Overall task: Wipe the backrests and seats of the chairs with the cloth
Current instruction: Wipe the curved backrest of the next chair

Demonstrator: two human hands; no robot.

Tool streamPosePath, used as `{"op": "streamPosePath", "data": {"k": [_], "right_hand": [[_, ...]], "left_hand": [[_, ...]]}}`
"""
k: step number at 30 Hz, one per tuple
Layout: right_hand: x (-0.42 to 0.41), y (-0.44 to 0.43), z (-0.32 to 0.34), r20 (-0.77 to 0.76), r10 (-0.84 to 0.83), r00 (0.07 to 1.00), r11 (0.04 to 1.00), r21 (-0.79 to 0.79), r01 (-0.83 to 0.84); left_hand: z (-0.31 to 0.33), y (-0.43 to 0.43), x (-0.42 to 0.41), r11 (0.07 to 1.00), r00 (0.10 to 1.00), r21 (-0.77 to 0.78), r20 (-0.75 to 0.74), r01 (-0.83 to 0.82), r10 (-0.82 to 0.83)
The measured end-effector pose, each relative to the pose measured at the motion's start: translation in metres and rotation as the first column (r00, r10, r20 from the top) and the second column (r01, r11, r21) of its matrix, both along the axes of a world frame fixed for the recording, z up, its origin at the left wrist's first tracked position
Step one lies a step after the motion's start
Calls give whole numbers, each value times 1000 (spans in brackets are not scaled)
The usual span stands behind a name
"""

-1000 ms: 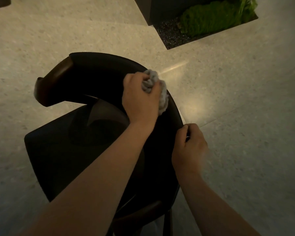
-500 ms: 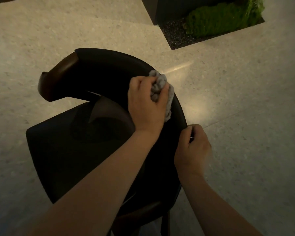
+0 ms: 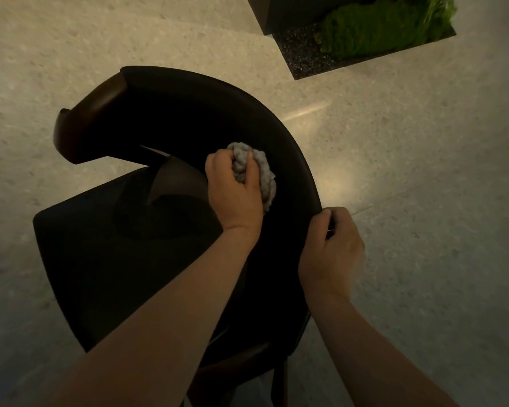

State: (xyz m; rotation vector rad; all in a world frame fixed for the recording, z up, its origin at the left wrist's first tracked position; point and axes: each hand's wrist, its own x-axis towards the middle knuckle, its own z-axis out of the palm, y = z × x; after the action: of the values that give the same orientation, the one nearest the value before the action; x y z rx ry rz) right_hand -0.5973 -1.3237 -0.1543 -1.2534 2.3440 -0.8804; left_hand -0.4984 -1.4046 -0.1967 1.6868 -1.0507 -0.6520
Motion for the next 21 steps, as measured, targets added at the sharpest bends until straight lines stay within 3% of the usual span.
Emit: {"op": "streamPosePath", "data": {"k": [5,9,13,21], "right_hand": [[0,0,0,-5,-14,1000,1000,9,14],[0,0,-1,-4,-11,1000,1000,-3,11],[0,0,-3,7,-9,1000,1000,-17,9],[-3,0,-5,45,-20,999,998,-58,23]], "left_hand": [[-6,6,10,992,999,129,48,15,-21],[4,12,1,996,998,66,7,57,-58],[0,17,-9,993,993,86,84,80,-87],[-48,18,2,995,998,86,7,59,-60]]}}
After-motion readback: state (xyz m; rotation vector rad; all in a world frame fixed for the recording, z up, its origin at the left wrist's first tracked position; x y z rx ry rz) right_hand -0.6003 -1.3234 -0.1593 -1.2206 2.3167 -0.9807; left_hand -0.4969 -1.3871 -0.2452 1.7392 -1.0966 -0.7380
